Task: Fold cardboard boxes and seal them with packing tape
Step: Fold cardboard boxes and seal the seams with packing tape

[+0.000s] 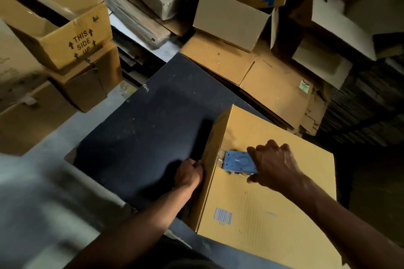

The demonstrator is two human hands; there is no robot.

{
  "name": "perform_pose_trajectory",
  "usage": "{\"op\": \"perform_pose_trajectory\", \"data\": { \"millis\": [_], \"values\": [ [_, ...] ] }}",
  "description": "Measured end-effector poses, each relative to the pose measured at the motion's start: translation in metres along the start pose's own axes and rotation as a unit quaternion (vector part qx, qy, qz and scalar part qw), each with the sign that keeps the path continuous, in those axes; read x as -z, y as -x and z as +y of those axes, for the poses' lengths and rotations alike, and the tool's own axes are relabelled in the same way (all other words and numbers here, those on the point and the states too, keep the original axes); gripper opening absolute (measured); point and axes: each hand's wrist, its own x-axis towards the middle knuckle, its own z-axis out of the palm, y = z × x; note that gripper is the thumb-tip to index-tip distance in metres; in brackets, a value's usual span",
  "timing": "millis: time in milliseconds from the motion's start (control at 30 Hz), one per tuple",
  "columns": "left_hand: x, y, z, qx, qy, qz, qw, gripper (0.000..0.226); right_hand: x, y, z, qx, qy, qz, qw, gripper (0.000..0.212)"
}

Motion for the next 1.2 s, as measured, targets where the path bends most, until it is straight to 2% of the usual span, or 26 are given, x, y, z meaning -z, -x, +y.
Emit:
{"op": "perform_pose_trajectory", "data": {
  "millis": [67, 133, 167, 200, 267, 300, 400, 433, 533, 667, 833, 1000, 1200],
  "values": [
    [0.007, 0.004, 0.001, -0.054, 0.058, 0.052, 0.995, 0.031, 0.001, -0.001, -0.001, 0.008, -0.021, -0.007, 1.0, 0.074],
    [0.017, 0.019, 0.005, -0.171, 0.152, 0.066, 0.971, 0.025, -0.001, -0.001, 0.0, 0.009, -0.047, -0.016, 0.999, 0.073],
    [0.019, 0.028, 0.008, -0.219, 0.183, 0.024, 0.958, 0.034, -0.002, -0.001, 0.001, 0.011, -0.058, -0.017, 0.998, 0.073],
    [0.017, 0.037, 0.01, -0.249, 0.195, -0.047, 0.948, 0.051, -0.002, -0.001, 0.003, 0.013, -0.064, -0.016, 0.998, 0.074],
    [0.005, 0.044, 0.009, -0.283, 0.112, -0.174, 0.936, 0.093, -0.003, -0.001, 0.004, 0.019, -0.068, -0.014, 0.997, 0.081],
    [0.0, 0.044, 0.005, -0.298, 0.036, -0.19, 0.935, 0.106, -0.003, -0.001, 0.004, 0.024, -0.065, -0.015, 0.997, 0.088],
    [-0.004, 0.038, -0.005, -0.365, -0.101, -0.123, 0.917, 0.118, -0.008, 0.002, 0.004, 0.055, -0.061, -0.009, 0.997, 0.108],
    [-0.003, 0.037, -0.004, -0.396, -0.147, -0.083, 0.903, 0.115, -0.008, 0.003, 0.006, 0.071, -0.067, -0.003, 0.995, 0.106],
    [-0.002, 0.045, 0.002, -0.472, -0.3, 0.005, 0.829, 0.097, -0.002, 0.008, 0.01, 0.104, -0.052, 0.0, 0.993, 0.082],
    [-0.002, 0.052, 0.005, -0.451, -0.409, 0.057, 0.791, 0.089, 0.004, 0.01, 0.012, 0.116, 0.002, -0.025, 0.993, 0.074],
    [-0.003, 0.056, 0.007, -0.418, -0.466, 0.075, 0.776, 0.09, 0.006, 0.02, 0.038, 0.127, 0.016, -0.02, 0.992, 0.063],
    [-0.002, 0.059, 0.011, -0.405, -0.489, 0.069, 0.77, 0.088, -0.024, 0.054, 0.075, 0.1, -0.021, -0.026, 0.994, 0.058],
    [-0.003, 0.062, 0.011, -0.398, -0.508, 0.076, 0.76, 0.087, -0.057, 0.086, 0.117, 0.06, -0.064, -0.037, 0.995, 0.07]
  ]
}}
